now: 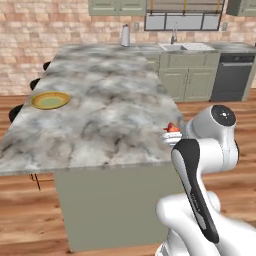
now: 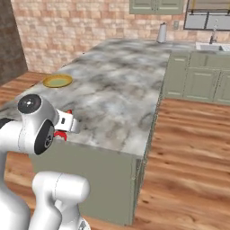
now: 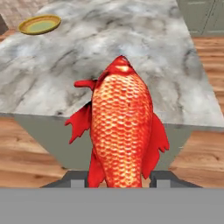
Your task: Take the cheese, fish, and sweet potato from the fridge and place them on the plate on the dining counter to create an appetizer plate.
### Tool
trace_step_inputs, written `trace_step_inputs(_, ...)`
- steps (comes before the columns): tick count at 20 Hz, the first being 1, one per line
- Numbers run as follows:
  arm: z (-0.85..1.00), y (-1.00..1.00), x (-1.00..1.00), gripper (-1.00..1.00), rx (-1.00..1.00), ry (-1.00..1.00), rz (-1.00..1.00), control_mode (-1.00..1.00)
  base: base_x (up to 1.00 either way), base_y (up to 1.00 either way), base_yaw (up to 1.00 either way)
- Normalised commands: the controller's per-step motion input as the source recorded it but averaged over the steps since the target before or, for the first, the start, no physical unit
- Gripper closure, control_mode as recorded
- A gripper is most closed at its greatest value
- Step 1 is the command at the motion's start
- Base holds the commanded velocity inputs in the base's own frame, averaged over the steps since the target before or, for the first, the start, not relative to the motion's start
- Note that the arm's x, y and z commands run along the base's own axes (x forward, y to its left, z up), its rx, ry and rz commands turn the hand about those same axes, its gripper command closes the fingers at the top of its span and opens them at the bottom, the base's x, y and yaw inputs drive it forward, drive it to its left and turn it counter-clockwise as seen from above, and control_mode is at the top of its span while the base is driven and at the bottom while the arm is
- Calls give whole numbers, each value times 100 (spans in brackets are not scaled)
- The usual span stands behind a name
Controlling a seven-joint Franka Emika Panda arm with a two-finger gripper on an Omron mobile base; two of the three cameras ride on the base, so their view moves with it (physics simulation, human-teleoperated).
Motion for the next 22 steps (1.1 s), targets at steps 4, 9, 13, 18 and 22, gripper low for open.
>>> trace_step_inputs(4,0,0,0,100,0,0,0,100,0,100,0)
trace_step_inputs(9,0,0,0,100,0,0,0,100,0,100,0)
trace_step_inputs(13,0,0,0,100,0,0,0,100,0,100,0)
trace_step_inputs(18,0,0,0,100,0,0,0,100,5,100,0)
trace_step_inputs(22,0,0,0,100,0,0,0,100,26,100,-7)
